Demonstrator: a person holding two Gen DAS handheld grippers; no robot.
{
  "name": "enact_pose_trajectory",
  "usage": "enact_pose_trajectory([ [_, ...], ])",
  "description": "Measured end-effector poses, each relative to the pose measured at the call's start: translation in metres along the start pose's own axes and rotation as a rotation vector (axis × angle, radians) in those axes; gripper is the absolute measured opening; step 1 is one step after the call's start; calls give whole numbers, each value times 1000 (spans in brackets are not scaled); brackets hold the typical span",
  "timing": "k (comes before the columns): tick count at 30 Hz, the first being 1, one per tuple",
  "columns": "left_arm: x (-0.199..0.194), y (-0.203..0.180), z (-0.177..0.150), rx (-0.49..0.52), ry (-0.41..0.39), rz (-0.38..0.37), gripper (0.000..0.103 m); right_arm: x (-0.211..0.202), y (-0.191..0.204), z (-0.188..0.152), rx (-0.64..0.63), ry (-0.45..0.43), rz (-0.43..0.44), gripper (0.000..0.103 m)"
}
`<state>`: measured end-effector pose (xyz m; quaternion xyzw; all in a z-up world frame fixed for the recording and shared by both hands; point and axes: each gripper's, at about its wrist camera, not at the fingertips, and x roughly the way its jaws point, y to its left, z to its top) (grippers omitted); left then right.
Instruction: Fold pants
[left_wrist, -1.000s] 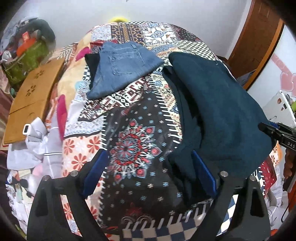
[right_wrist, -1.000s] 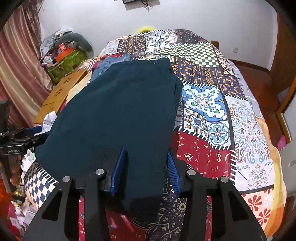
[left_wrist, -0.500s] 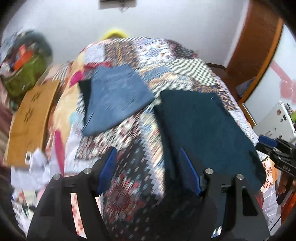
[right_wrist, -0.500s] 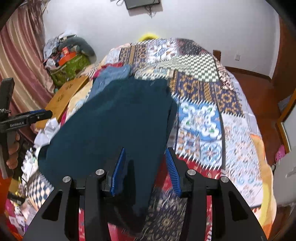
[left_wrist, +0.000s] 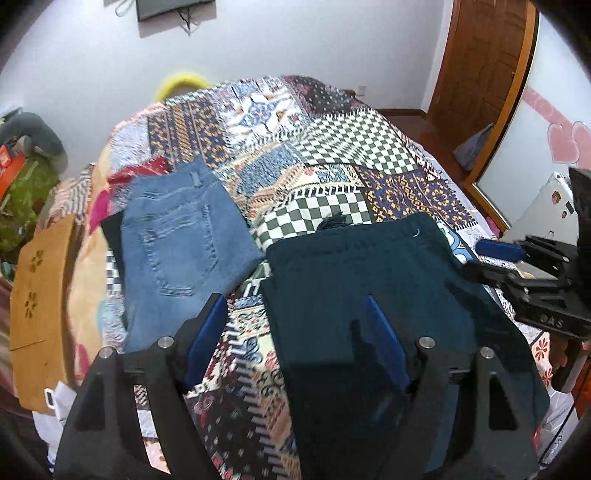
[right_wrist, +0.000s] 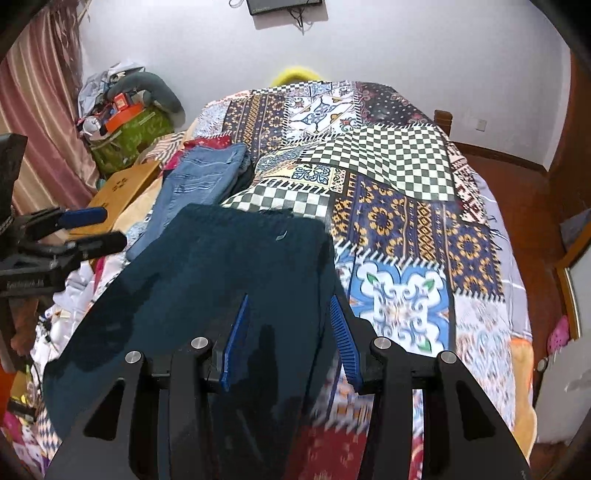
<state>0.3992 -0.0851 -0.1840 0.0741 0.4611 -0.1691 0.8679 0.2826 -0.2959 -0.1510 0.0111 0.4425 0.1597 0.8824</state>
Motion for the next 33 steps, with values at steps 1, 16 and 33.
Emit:
enact_pose_trajectory([
  [1,5,-1,-1,1,10,-3,76,8,-2,5,3,5,0,41],
  [16,62,-1,-20,8,121,39,85,50,-6,6,-42,67,-48,11],
  [33,-27,-12,-26,36,1,17,87,-34,11,-8,-119,-46,-118,54],
])
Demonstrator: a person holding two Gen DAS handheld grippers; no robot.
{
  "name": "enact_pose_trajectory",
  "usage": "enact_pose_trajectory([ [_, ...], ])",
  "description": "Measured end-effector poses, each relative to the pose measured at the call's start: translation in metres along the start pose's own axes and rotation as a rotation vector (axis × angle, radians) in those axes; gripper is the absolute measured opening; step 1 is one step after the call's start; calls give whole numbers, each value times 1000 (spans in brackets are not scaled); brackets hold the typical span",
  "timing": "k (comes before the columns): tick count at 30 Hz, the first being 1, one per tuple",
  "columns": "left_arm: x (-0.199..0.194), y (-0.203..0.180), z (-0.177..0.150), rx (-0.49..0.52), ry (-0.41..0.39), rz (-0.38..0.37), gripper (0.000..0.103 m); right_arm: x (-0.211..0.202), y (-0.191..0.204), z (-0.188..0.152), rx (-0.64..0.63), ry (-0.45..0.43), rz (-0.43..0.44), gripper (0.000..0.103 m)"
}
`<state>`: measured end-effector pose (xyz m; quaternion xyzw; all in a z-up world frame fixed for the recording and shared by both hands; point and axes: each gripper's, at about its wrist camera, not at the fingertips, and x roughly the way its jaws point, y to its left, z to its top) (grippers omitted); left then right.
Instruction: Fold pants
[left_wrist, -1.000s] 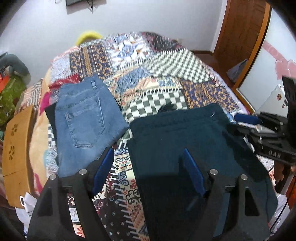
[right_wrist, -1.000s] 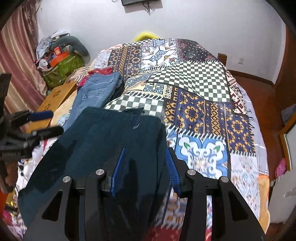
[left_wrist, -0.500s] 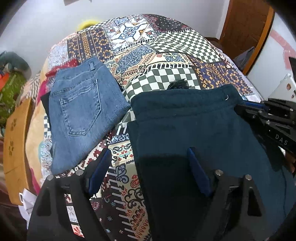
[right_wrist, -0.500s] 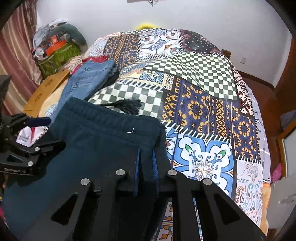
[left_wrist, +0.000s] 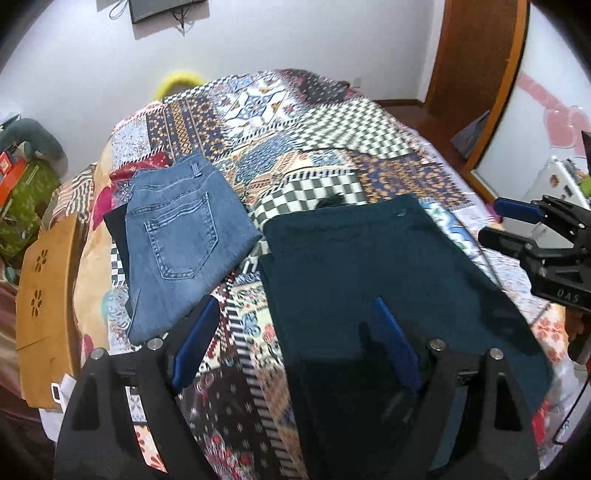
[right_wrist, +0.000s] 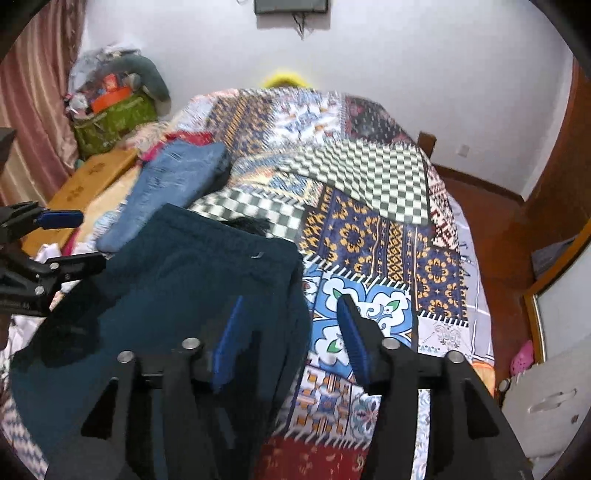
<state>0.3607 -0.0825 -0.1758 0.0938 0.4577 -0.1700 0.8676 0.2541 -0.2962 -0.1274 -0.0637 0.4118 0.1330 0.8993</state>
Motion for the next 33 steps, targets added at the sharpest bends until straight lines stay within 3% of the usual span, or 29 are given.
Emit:
enact_pose_trajectory([
  [5,-13,-8,-16,20,17,-11,89,-24,10,-20,0,-28,43,75],
  [16,38,5,-36,-48,226,-135,92,26,-1,-63,129,200,185,75],
  [25,78,1,-22,-79,352,-294,96,58,-17,-62,245,270,371,76],
  [33,95,-1,-10,-109,388,-364,96,82,-22,-59,329,304,494,76],
])
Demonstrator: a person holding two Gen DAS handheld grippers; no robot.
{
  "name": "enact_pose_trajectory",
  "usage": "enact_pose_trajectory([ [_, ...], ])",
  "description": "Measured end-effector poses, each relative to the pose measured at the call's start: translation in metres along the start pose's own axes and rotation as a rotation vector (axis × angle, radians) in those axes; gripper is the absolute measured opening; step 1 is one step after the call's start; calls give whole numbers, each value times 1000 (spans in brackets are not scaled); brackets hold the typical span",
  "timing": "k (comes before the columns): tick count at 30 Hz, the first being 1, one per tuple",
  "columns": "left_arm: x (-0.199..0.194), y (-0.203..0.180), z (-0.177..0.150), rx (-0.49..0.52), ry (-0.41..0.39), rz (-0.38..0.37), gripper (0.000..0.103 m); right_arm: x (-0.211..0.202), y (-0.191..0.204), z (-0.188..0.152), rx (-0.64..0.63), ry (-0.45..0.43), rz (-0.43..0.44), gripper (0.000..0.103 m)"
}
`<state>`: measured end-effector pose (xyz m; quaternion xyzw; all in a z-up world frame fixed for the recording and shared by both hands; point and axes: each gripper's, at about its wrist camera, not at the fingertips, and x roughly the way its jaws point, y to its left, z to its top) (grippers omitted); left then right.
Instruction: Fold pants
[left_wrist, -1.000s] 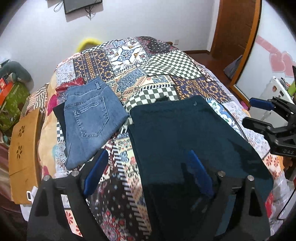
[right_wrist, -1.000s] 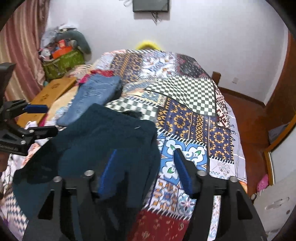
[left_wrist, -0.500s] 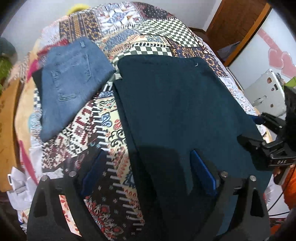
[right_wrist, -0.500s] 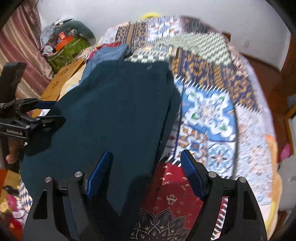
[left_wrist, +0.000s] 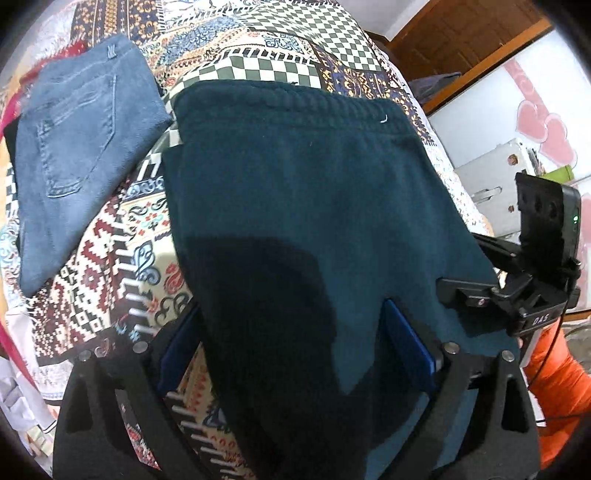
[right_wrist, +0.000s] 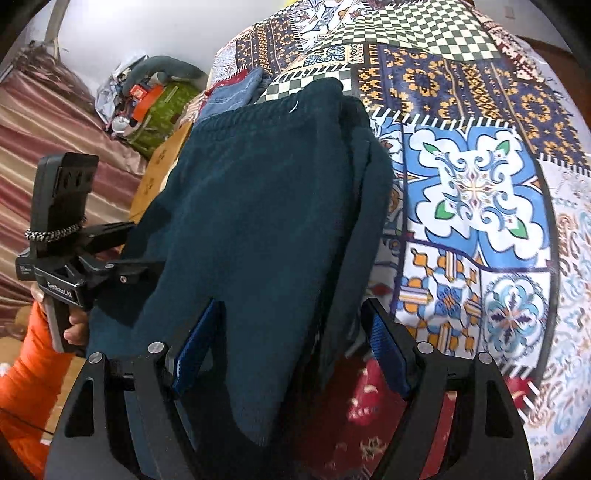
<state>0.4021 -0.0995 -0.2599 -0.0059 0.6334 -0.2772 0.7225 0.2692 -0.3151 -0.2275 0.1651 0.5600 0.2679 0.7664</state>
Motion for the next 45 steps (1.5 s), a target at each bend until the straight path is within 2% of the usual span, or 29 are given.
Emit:
enact_pose_trajectory([
  [4,7,-1,11,4,-8,-27,95,6,1,10,34,4,25,76],
  [6,8,2,15,-2,-19,-49,92,8,2,14,41,10,32,69],
  [7,8,4,16,-20,-26,-64,88,9,2,15,52,12,40,66],
  [10,2,4,15,-30,-41,-72,68,6,4,14,81,20,54,52],
  [11,0,3,13,-29,-45,-74,61,4,7,13,75,17,45,45],
  [12,-4,3,10,-30,-52,-76,59,1,12,13,61,8,26,38],
  [14,-9,1,6,-28,-61,-75,51,-3,18,13,32,-3,2,32],
  [17,-23,-4,-7,-6,-97,-75,42,-11,33,8,-17,-17,-25,29],
  [24,-79,-27,-41,77,-264,31,38,-35,74,2,-118,-93,-71,27],
  [29,-134,-32,-50,102,-425,94,37,-57,118,19,-199,-198,-73,27],
  [34,-184,-19,-52,84,-576,156,37,-62,156,54,-280,-284,-43,27],
  [39,-203,11,-49,50,-632,199,37,-40,180,85,-343,-297,-24,26],
  [45,-196,65,-26,-2,-609,236,37,8,182,117,-355,-257,-23,26],
])
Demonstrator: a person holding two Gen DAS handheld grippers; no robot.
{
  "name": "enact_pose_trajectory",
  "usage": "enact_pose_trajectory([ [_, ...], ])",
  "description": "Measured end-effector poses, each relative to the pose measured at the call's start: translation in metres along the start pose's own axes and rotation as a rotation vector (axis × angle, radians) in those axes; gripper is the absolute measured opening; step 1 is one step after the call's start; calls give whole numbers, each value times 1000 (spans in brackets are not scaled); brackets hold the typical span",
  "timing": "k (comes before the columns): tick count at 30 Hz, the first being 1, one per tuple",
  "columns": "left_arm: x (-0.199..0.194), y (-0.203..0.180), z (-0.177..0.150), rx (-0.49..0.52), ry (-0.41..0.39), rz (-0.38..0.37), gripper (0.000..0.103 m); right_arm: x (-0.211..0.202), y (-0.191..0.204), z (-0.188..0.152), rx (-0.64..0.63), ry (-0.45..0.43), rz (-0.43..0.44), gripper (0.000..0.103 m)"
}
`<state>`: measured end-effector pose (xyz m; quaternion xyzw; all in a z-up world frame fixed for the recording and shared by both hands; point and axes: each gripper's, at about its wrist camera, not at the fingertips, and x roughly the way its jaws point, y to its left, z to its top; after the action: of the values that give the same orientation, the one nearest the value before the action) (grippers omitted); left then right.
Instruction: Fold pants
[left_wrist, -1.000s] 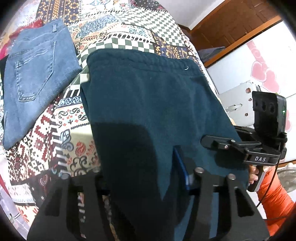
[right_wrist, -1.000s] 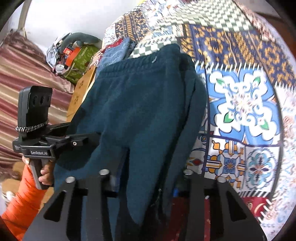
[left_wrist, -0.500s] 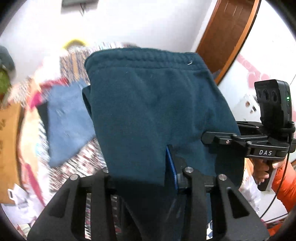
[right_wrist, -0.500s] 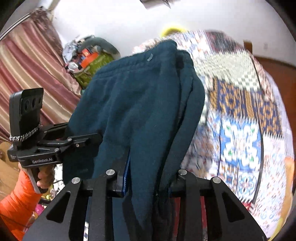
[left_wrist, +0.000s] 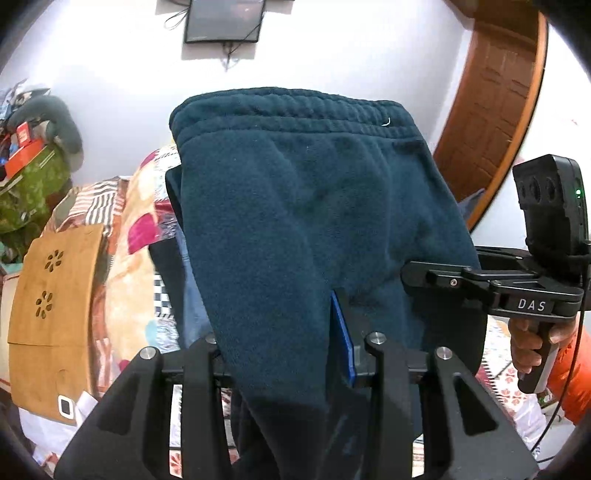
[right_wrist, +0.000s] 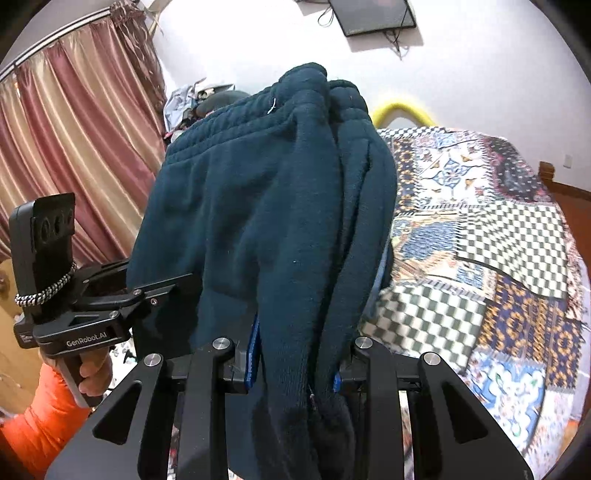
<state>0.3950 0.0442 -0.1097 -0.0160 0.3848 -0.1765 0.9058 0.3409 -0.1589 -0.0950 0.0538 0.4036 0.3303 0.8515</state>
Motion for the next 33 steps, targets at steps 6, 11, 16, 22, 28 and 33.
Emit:
enact_pose_trajectory([
  [6,53,45,8,-30,17,33,37,59,-14,21,17,35,-11,26],
  [11,91,70,19,-70,20,48,37,108,-37,43,40,54,-27,26],
  [16,135,105,32,-137,38,37,37,149,-54,68,75,85,-33,26],
  [22,200,137,36,-191,122,57,37,192,-64,82,91,165,-97,27],
  [28,235,142,19,-209,189,57,42,215,-81,68,125,301,-175,33],
  [33,214,128,14,-145,166,150,52,185,-82,53,111,278,-181,42],
])
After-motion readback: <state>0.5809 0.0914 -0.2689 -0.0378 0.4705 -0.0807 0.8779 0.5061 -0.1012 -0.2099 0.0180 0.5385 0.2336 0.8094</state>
